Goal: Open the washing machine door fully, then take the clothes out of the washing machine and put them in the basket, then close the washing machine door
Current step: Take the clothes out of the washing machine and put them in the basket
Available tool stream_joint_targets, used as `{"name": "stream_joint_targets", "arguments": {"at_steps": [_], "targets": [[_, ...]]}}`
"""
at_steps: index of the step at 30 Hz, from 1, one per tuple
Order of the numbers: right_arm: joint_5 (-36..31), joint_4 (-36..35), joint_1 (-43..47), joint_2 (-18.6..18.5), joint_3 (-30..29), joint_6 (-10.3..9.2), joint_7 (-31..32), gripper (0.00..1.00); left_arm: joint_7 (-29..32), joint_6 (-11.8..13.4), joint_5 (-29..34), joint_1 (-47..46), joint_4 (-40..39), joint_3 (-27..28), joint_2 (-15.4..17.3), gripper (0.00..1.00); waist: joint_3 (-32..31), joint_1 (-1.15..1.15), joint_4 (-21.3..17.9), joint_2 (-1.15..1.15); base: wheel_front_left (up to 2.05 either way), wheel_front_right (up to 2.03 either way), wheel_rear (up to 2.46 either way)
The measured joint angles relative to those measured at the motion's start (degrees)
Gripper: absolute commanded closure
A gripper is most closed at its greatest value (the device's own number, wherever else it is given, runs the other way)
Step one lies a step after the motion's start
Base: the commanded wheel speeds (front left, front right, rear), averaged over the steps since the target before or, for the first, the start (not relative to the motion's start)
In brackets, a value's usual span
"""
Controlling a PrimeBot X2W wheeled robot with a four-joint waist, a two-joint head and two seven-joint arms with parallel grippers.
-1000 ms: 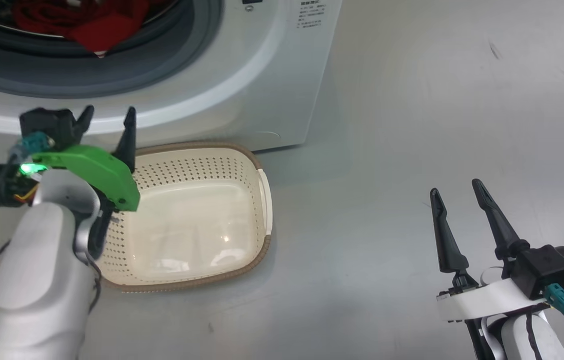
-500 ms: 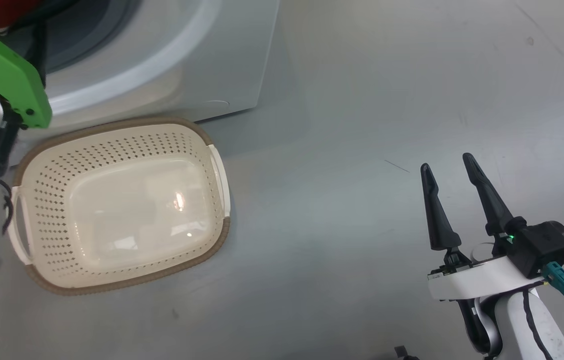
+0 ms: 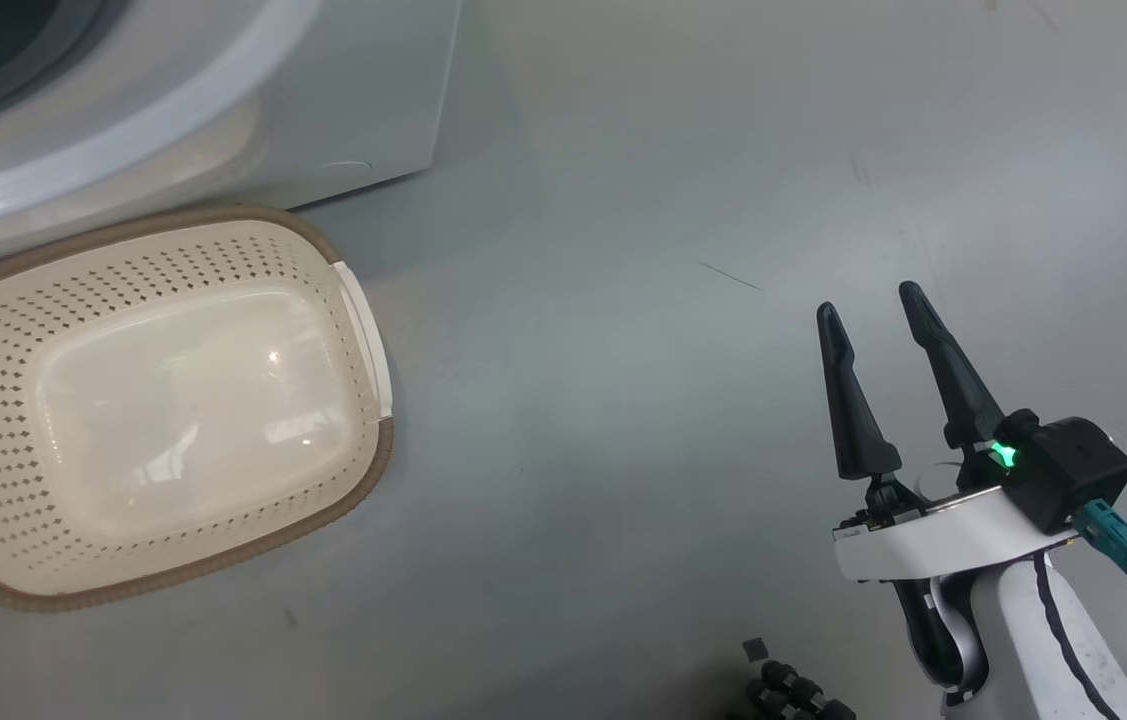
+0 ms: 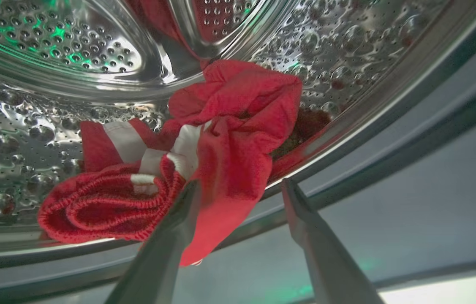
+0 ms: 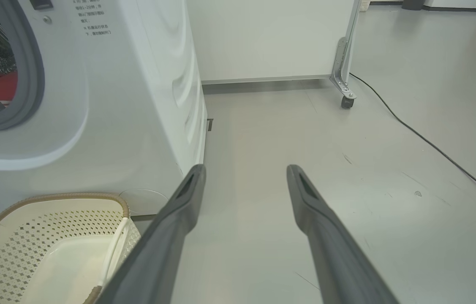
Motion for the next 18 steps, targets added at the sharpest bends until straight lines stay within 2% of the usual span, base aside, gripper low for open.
{"name": "stream_joint_targets", "arguments": {"at_steps": [8, 15, 16, 18], "targets": [[1.94, -0.01, -1.37, 0.03, 0.97, -0.23, 0.00, 0.00, 3.99, 0.03, 0.01, -2.04, 3.01, 0.62, 1.97, 0.00, 2.46, 0.00, -1.96, 0.00, 0.00, 0.00, 0.00], [2.31, -0.05, -2.41, 0.05, 1.04, -0.78, 0.00, 0.00, 4.77, 0.93, 0.53, -4.20, 4.46, 1.04, 2.99, 0.00, 4.19, 0.00, -2.94, 0.00, 0.00, 0.00, 0.00], [2.31, -0.08, -2.42, 0.05, 1.04, -0.78, 0.00, 0.00, 5.10, 1.20, 0.53, -4.26, 4.70, 1.05, 3.08, 0.08, 4.34, 0.00, -3.03, 0.00, 0.00, 0.00, 0.00], [2.32, -0.04, -2.47, 0.05, 1.05, -0.86, -0.01, 0.00, 5.41, 1.44, 0.62, -4.44, 4.90, 1.02, 3.09, 0.55, 4.68, 0.00, -3.10, 0.00, 0.00, 0.00, 0.00]]}}
